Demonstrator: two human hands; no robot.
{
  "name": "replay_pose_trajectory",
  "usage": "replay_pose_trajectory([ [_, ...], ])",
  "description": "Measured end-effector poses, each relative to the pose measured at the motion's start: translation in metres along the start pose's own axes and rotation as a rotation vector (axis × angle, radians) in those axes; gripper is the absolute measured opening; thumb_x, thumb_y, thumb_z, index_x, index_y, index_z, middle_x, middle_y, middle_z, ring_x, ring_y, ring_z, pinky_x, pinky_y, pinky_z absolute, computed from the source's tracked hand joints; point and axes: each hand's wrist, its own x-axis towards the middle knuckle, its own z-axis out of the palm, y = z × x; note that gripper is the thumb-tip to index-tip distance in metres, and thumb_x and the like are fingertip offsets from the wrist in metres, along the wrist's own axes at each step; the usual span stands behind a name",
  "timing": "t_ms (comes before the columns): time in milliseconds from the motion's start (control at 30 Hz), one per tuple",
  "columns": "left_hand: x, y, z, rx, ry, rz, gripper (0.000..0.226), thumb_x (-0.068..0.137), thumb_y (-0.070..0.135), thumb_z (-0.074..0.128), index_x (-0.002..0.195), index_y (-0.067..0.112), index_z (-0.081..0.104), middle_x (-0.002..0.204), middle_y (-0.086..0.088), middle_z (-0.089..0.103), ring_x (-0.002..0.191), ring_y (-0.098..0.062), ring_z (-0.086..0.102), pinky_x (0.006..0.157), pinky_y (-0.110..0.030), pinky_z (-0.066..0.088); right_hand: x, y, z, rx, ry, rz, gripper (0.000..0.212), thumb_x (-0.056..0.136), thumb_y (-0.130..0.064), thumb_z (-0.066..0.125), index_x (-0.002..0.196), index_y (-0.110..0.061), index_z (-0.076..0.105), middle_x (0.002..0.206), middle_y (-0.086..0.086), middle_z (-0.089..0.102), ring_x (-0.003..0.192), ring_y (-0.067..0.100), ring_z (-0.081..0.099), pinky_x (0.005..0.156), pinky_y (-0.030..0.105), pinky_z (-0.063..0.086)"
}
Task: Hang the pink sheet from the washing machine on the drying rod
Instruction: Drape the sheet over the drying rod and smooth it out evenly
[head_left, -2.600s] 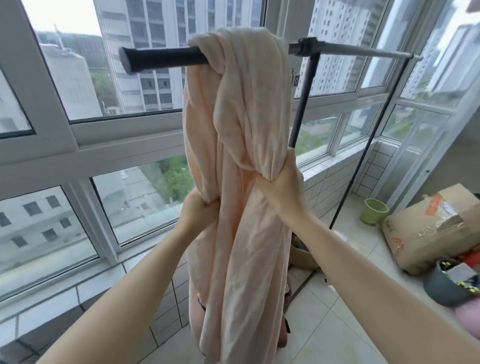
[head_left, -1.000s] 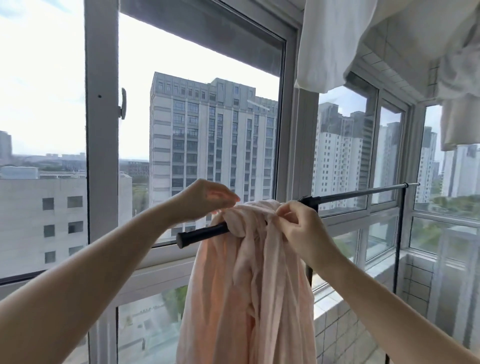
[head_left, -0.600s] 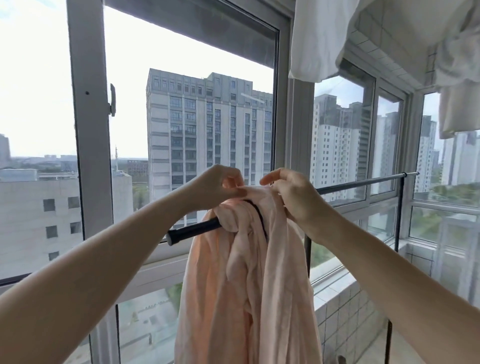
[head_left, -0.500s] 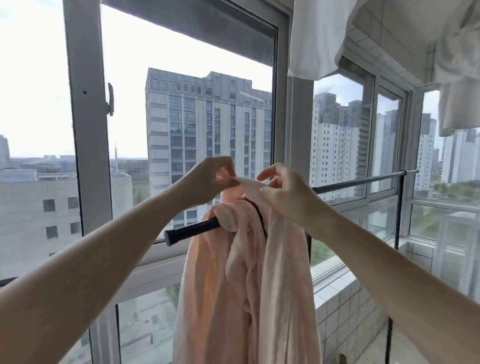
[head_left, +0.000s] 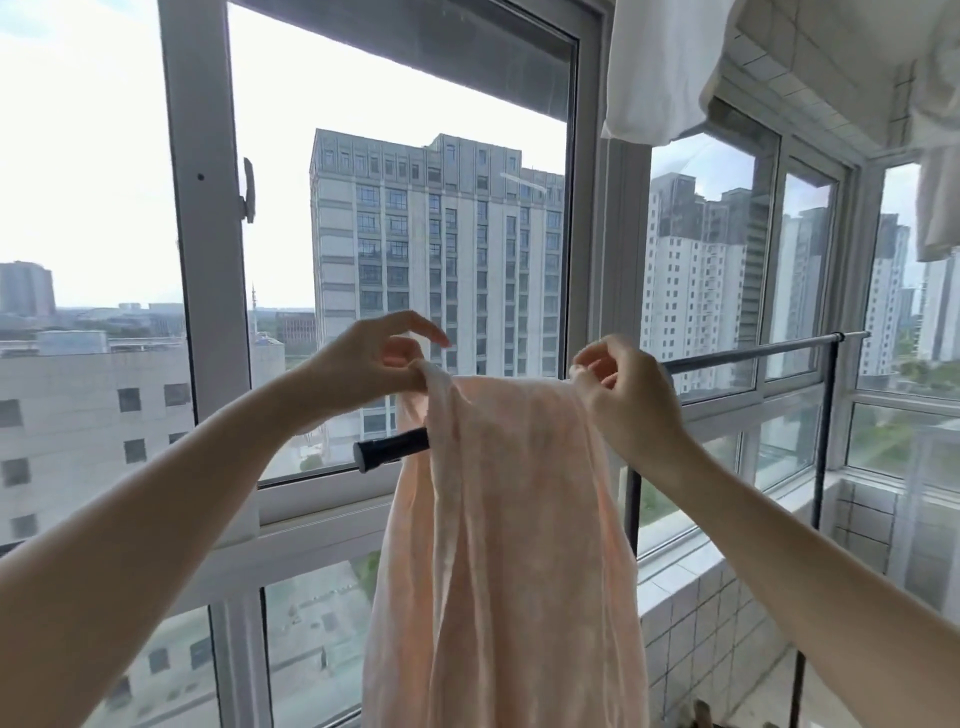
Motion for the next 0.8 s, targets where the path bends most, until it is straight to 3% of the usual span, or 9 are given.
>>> replay_pose_trajectory([
  [100, -0.003, 0.007, 0.004, 0.078, -0.111, 0.003, 0.023, 0.08, 0.005, 0.073, 0.099, 0.018, 0.069, 0.083, -0.004, 0.072, 0.073, -0.015, 0.07, 0.069, -0.018, 0.055, -0.003, 0.038, 0.009, -0.022, -0.045, 0.282, 0.032, 0.087, -0.033, 0.067, 0.105, -0.013, 0.05, 0.102, 0.005, 0.058, 0.098, 0.023, 0.057, 0.084, 0.031, 0.045],
  [233, 0.003, 0.017, 0.014, 0.216, -0.225, 0.017, 0.02, 0.081, 0.006, 0.073, 0.095, 0.019, 0.07, 0.079, 0.004, 0.072, 0.07, -0.01, 0.069, 0.067, -0.019, 0.055, -0.012, 0.055, 0.015, 0.263, -0.312, 0.565, 0.081, 0.081, -0.059, 0.064, 0.135, -0.006, 0.035, 0.13, 0.008, 0.046, 0.122, 0.026, 0.047, 0.103, 0.042, 0.042],
  [333, 0.009, 0.02, 0.019, 0.287, -0.203, 0.007, 0.022, 0.081, 0.007, 0.074, 0.093, 0.023, 0.069, 0.08, 0.002, 0.072, 0.07, -0.01, 0.069, 0.067, -0.021, 0.055, -0.013, 0.05, 0.014, 0.531, -0.442, 0.552, 0.085, 0.071, -0.069, 0.066, 0.128, -0.007, 0.05, 0.125, 0.008, 0.061, 0.117, 0.026, 0.059, 0.101, 0.041, 0.047],
  [433, 0.013, 0.021, 0.025, 0.316, -0.155, 0.011, 0.018, 0.079, 0.007, 0.075, 0.09, 0.02, 0.07, 0.084, 0.001, 0.072, 0.074, -0.008, 0.069, 0.071, -0.023, 0.057, -0.017, 0.04, 0.015, 0.588, -0.618, 0.465, 0.061, 0.075, -0.06, 0.07, 0.116, -0.016, 0.061, 0.109, 0.005, 0.071, 0.099, 0.019, 0.069, 0.089, 0.038, 0.056],
  [500, 0.016, 0.022, 0.031, 0.328, -0.107, 0.032, 0.015, 0.077, 0.005, 0.075, 0.088, 0.016, 0.072, 0.084, 0.003, 0.072, 0.076, -0.006, 0.067, 0.076, -0.024, 0.058, -0.018, 0.037, 0.022, 0.492, -0.583, 0.357, 0.036, 0.08, -0.036, 0.076, 0.106, -0.015, 0.064, 0.103, 0.011, 0.071, 0.093, 0.02, 0.07, 0.081, 0.04, 0.059],
  [567, 0.019, 0.021, 0.036, 0.315, -0.054, 0.029, 0.016, 0.076, 0.002, 0.075, 0.085, 0.015, 0.074, 0.083, 0.004, 0.073, 0.075, -0.004, 0.067, 0.076, -0.022, 0.057, -0.017, 0.039, 0.03, 0.444, -0.451, 0.31, 0.038, 0.073, -0.025, 0.079, 0.106, -0.017, 0.062, 0.099, 0.008, 0.07, 0.09, 0.02, 0.07, 0.075, 0.04, 0.06],
  [633, 0.024, 0.022, 0.043, 0.298, 0.006, 0.018, 0.014, 0.075, 0.003, 0.076, 0.083, 0.015, 0.075, 0.08, 0.006, 0.073, 0.073, -0.003, 0.067, 0.072, -0.021, 0.056, -0.01, 0.042, 0.031, 0.409, -0.325, 0.243, 0.051, 0.069, -0.022, 0.079, 0.113, -0.018, 0.056, 0.099, -0.004, 0.066, 0.092, 0.012, 0.066, 0.077, 0.03, 0.058],
  [700, 0.032, 0.024, 0.053, 0.269, 0.046, 0.013, 0.012, 0.074, 0.006, 0.078, 0.081, 0.015, 0.074, 0.076, 0.007, 0.072, 0.071, -0.002, 0.068, 0.07, -0.02, 0.055, 0.004, 0.044, 0.023, 0.382, -0.207, 0.155, 0.046, 0.073, -0.008, 0.074, 0.112, -0.017, 0.053, 0.096, -0.014, 0.058, 0.088, -0.002, 0.056, 0.074, 0.008, 0.049],
  [800, 0.056, 0.032, 0.07, 0.23, 0.092, 0.027, 0.012, 0.073, 0.013, 0.081, 0.078, 0.02, 0.073, 0.078, 0.008, 0.072, 0.076, -0.004, 0.068, 0.074, -0.021, 0.055, 0.036, 0.047, 0.007, 0.351, -0.117, 0.068, 0.04, 0.078, 0.005, 0.064, 0.112, -0.013, 0.052, 0.095, -0.011, 0.054, 0.083, -0.006, 0.05, 0.066, -0.003, 0.039],
])
